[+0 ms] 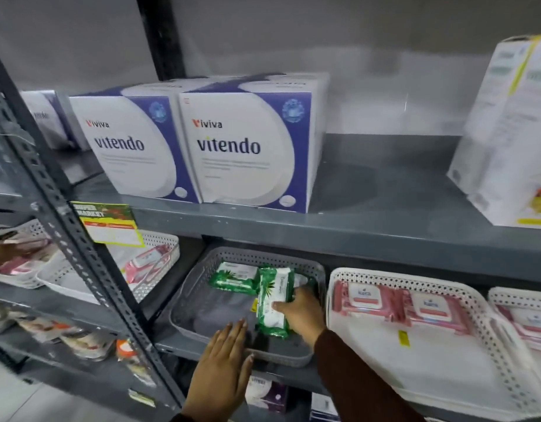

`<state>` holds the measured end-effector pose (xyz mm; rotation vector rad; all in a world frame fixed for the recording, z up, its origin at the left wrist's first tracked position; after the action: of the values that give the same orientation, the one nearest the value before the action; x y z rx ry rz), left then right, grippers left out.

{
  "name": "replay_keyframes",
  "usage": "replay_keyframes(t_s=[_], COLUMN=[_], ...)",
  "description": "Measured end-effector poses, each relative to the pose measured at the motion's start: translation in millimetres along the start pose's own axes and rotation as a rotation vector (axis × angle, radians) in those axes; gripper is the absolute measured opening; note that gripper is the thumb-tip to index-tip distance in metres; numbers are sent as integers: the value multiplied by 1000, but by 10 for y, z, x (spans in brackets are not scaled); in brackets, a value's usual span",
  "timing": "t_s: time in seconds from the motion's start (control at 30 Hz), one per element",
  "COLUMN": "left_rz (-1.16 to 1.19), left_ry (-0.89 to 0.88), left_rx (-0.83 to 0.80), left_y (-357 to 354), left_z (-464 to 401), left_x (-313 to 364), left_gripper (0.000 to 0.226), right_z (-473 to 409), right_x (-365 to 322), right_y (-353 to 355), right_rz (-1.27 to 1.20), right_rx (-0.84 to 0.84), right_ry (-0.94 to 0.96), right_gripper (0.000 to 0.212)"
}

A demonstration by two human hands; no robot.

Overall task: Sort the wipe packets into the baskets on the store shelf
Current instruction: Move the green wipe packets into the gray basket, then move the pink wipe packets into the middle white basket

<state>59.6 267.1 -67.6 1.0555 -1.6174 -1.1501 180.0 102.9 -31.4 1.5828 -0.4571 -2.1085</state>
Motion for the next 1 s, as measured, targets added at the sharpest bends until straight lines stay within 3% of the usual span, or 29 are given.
replay_keyframes(t_s=[0.07, 0.27, 0.43, 0.6, 0.73, 0.8, 0.9, 1.0], left_rz=[3, 14, 100, 116, 78, 31, -22, -36], left_ry=[-30, -100, -268, -416, -470, -480, -473, -456], left_rx=[-22, 0, 29, 14, -6, -17, -24, -19], left_y=[46, 31, -152, -401, -588, -680, -777, -813], left_z=[-20, -196, -504, -762, -869, -908, -968, -1004], left_x=[-37, 165, 866, 1809, 2484, 2772, 3084, 3215], left_gripper=[64, 67, 64, 62, 62, 63, 66, 66], right_z=[-65, 33, 283, 533, 735, 823, 904, 875], right_x=[-16, -48, 218, 894, 1639, 2038, 2525, 2721], right_y=[-157, -135, 753, 1827, 2635, 3017, 3454, 3683], right_rz=[147, 269, -22, -15, 94, 287, 394, 349], right_rx=[43, 172, 369, 612, 735, 776, 704, 630], right_ry=[5, 187, 270, 241, -30, -244, -589, -686], right_gripper=[79, 47, 31, 14, 19, 32, 54, 59])
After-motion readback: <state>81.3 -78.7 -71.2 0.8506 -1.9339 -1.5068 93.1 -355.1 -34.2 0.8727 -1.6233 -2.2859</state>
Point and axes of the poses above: each hand's wrist, its own z-axis away from the middle knuckle, its own y-axis out of the back of the hand, x = y × z, the point moved 4 cm from there along -z, towards the middle knuckle, and after that the axes turned 8 degrees about -y, right-handed, at the moved point
